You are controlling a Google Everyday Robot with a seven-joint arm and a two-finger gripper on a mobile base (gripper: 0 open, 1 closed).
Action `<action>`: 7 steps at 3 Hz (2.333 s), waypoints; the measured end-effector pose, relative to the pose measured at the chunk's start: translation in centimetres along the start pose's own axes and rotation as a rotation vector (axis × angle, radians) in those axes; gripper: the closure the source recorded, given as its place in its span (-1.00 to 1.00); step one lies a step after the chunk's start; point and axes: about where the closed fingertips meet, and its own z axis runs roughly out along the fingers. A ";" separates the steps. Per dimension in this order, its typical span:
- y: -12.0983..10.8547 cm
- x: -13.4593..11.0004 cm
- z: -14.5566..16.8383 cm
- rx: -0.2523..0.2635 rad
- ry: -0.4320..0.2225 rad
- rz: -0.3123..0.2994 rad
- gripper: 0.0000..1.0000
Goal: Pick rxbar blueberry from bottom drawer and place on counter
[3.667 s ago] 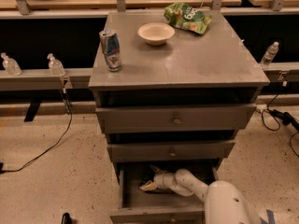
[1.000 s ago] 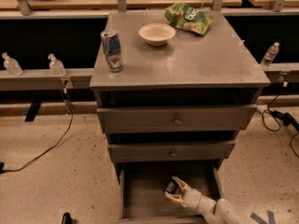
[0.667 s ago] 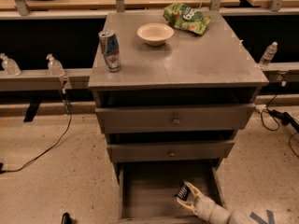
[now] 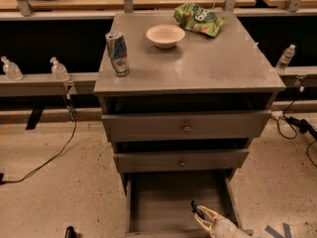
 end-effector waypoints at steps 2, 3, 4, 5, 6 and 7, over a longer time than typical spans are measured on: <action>-1.7 -0.7 0.3 -0.049 -0.030 0.035 1.00; -3.6 -1.9 0.3 -0.063 -0.058 0.054 1.00; -4.2 -5.2 -2.2 -0.054 -0.086 0.019 1.00; -2.8 -10.8 -6.0 -0.081 -0.103 -0.046 1.00; -3.3 -21.3 -10.5 -0.143 -0.100 -0.147 1.00; -5.7 -29.7 -12.5 -0.200 -0.077 -0.185 1.00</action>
Offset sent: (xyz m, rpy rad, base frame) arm 0.0235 -0.0120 0.0072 0.0670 0.0463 0.1057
